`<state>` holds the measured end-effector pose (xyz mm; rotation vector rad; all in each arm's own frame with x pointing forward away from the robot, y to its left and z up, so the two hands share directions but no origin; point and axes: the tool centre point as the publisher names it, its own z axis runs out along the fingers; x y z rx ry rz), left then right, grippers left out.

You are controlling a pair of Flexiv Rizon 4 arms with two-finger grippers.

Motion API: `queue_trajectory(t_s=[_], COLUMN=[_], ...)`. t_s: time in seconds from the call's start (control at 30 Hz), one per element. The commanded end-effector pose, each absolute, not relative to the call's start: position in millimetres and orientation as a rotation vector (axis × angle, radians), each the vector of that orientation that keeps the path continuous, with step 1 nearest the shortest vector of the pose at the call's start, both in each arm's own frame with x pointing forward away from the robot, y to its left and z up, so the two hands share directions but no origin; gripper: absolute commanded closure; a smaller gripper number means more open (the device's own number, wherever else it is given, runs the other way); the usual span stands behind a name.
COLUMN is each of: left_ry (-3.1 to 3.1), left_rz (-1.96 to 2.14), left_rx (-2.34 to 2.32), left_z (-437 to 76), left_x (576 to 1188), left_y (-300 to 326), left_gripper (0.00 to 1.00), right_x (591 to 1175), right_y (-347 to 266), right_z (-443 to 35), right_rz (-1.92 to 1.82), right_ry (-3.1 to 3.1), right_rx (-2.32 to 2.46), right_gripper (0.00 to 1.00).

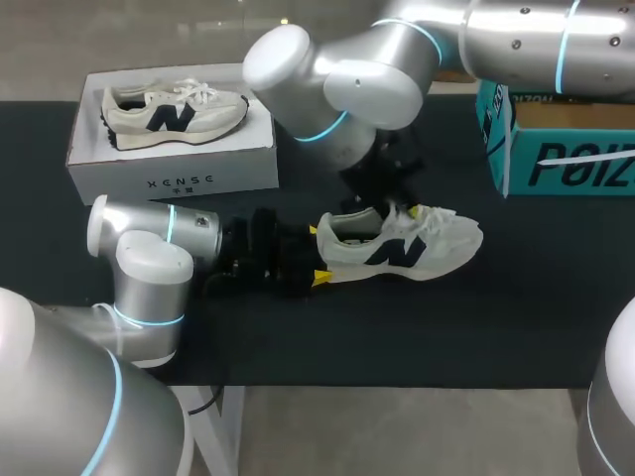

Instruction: Take the shoe out of the shoebox, open the shoe tongue, remove and reinsert the insole, then place the shoe into the shoebox

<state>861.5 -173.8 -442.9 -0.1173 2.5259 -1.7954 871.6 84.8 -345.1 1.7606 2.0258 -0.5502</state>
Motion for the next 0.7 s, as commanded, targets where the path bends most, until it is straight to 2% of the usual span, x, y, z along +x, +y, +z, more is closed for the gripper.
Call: queue_trajectory(t_s=[0.03, 0.23, 0.7], left_ry=[2.533, 2.533, 2.533], left_rz=[-1.791, -1.791, -1.791], left_rx=[-0.114, -0.114, -0.114], left_z=[-447, -447, -447], left_x=[862, 862, 862], left_y=[-176, -176, -176], left_gripper=[1.0, 1.0, 1.0], right_x=[873, 873, 877], right_y=[79, 67, 31], right_z=[-346, -340, -339], right_rz=[-0.559, -0.557, -0.522], right_ry=[2.024, 2.009, 2.012], right_rx=[1.777, 1.796, 1.899], right_gripper=[0.88, 1.0, 1.0])
